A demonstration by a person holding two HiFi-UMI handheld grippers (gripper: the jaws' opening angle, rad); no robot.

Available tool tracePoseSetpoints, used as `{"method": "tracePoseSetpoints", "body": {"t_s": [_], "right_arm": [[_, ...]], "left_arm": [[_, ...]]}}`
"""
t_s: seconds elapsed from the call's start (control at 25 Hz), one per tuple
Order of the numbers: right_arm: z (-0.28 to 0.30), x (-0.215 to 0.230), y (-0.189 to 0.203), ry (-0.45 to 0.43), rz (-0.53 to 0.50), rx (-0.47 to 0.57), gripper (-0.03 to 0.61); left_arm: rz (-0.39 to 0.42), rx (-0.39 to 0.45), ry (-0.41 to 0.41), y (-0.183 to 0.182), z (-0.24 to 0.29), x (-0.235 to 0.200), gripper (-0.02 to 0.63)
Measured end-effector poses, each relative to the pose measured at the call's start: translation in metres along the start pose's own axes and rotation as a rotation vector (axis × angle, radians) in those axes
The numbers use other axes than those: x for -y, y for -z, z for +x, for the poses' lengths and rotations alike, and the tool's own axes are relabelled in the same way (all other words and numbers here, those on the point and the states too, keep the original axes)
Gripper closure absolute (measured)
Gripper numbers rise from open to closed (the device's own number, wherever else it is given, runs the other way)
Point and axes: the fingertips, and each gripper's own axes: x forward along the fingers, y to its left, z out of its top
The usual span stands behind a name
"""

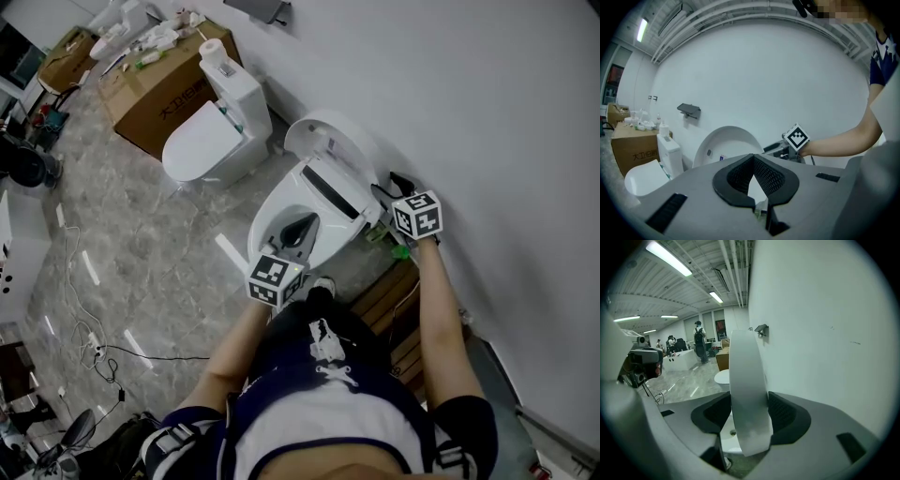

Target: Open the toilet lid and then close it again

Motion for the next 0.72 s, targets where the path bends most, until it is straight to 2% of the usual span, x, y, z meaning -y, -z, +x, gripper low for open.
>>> {"method": "tracePoseSetpoints", "body": {"t_s": [0.32, 0.72], "right_arm": [[0.004, -0.038, 0.011, -0.025, -0.035, -0.011, 0.347], [0.000, -0.064, 0.024, 0.023, -0.091, -0.012, 0.347]], "left_arm": [[-0.016, 0.009, -0.030, 0.007, -0.024, -0.011, 0.607], [-0.057, 0.003, -0.081, 0.020, -0.046, -0.023, 0.607]]}}
